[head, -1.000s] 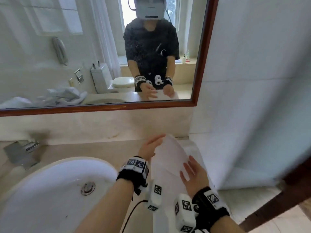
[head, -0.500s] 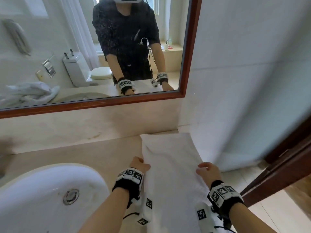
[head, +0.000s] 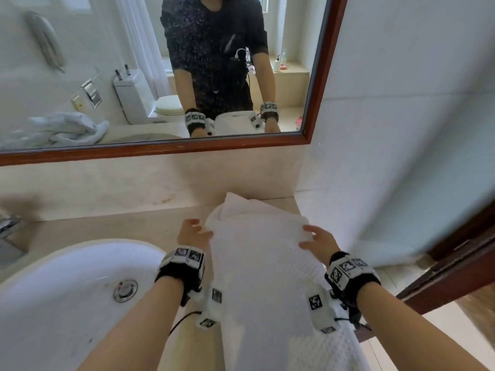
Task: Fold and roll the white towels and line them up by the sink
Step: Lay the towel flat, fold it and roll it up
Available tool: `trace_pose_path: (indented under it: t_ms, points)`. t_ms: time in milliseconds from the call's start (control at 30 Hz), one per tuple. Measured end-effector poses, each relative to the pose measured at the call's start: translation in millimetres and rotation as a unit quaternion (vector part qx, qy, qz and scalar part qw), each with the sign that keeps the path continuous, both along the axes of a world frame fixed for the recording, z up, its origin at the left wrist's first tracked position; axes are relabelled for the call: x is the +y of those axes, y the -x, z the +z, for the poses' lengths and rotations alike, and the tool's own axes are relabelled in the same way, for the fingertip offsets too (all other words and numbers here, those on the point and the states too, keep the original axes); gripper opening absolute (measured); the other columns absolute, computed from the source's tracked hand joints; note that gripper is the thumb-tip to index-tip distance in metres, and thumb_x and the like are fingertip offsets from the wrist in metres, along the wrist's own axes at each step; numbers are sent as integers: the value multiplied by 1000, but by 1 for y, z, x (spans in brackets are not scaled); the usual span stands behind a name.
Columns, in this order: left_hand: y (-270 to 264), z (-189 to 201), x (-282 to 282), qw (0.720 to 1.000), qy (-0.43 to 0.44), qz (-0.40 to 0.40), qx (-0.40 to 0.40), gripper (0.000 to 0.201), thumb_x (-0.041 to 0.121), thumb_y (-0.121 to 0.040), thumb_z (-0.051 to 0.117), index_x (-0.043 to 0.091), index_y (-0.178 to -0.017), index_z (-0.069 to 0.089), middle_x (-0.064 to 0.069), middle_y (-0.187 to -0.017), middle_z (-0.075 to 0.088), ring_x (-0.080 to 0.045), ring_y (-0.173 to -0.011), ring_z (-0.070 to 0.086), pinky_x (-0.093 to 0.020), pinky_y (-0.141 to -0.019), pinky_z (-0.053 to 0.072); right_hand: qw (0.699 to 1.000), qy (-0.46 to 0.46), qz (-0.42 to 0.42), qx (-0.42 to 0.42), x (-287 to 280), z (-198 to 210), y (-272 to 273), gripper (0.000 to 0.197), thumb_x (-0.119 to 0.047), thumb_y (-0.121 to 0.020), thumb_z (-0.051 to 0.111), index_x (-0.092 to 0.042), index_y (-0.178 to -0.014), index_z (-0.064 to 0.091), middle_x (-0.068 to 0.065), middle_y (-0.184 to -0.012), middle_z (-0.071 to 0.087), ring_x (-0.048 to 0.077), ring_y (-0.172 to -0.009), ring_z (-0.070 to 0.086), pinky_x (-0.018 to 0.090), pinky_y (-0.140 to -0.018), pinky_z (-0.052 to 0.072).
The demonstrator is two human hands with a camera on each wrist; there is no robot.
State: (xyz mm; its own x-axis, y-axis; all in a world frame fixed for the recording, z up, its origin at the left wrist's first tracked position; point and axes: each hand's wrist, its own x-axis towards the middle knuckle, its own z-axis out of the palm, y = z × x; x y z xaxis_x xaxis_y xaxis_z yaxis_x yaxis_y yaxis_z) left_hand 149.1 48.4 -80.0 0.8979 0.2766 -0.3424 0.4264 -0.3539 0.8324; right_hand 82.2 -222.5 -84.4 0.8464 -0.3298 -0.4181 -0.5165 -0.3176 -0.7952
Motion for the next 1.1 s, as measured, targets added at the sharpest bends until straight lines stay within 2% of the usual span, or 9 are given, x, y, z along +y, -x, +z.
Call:
trace_pose_path:
  t_ms: [200,333,500,600,733,833,933,1000,1100]
  points:
    - [82,-35,3,988,-48,-92,115,59,11,-83,65,-3,-134,39,-21,-127,55,-34,-116,56,-35,-97,47,995,68,-49,51,-3,-18,46,56,-12,-85,65,-7,-135,42,19,-125,59,32,-114,56,32,-94,43]
    - [127,-46,-9,968,-67,-190,149,45,23,-83,66,-6,-117,60,-21,-121,63,-33,-110,62,-38,-95,50,993,82,-39,72,2,-13,75,48,-11,-85,60,-7,-131,45,17,-129,55,31,-116,55,29,-89,43]
    - [150,-1,-14,995,3,-96,13,31,15,-90,59,-5,-113,64,-18,-107,67,-30,-102,63,-39,-94,49,984,-41,-115,-129,4,4,104,24,-5,-83,60,-17,-97,45,19,-97,64,30,-81,58,41,-78,50]
    - [147,47,-15,992,-12,-81,-100,27,18,-92,56,0,-108,66,-14,-98,65,-25,-92,59,-31,-82,44,960,-31,-142,-240,5,43,97,13,-5,-85,56,-17,-84,54,5,-77,58,24,-78,53,35,-72,46]
    - [97,95,-11,972,-36,-34,-230,17,17,-90,58,2,-82,61,-14,-78,54,-20,-75,46,-30,-69,36,946,-55,-109,-299,14,97,56,30,0,-89,48,-17,-98,70,3,-102,64,18,-98,57,31,-94,47]
    - [51,103,-7,978,-22,-81,-190,27,18,-91,59,1,-112,57,-15,-108,61,-24,-97,56,-36,-85,46,965,-102,11,-243,18,117,19,48,5,-89,49,-13,-134,52,5,-137,49,21,-125,46,35,-109,37]
    - [37,81,-3,986,-30,-154,-61,68,16,-91,59,6,-148,22,-15,-152,32,-29,-137,37,-39,-109,34,979,-82,87,-167,21,106,7,53,2,-92,50,-13,-142,42,6,-145,40,19,-136,34,32,-109,29]
    - [43,55,2,980,-99,-173,-24,75,13,-91,59,8,-150,14,-13,-157,21,-30,-143,27,-38,-114,28,984,-13,121,-131,22,79,8,51,-3,-92,53,-13,-141,43,9,-151,33,24,-141,30,33,-112,26]
    - [64,14,10,953,-200,-224,-21,58,11,-88,61,9,-141,37,-15,-145,36,-31,-132,41,-34,-108,35,982,49,166,-76,32,40,20,39,-6,-90,56,-12,-129,56,7,-143,45,24,-133,41,21,-99,32]
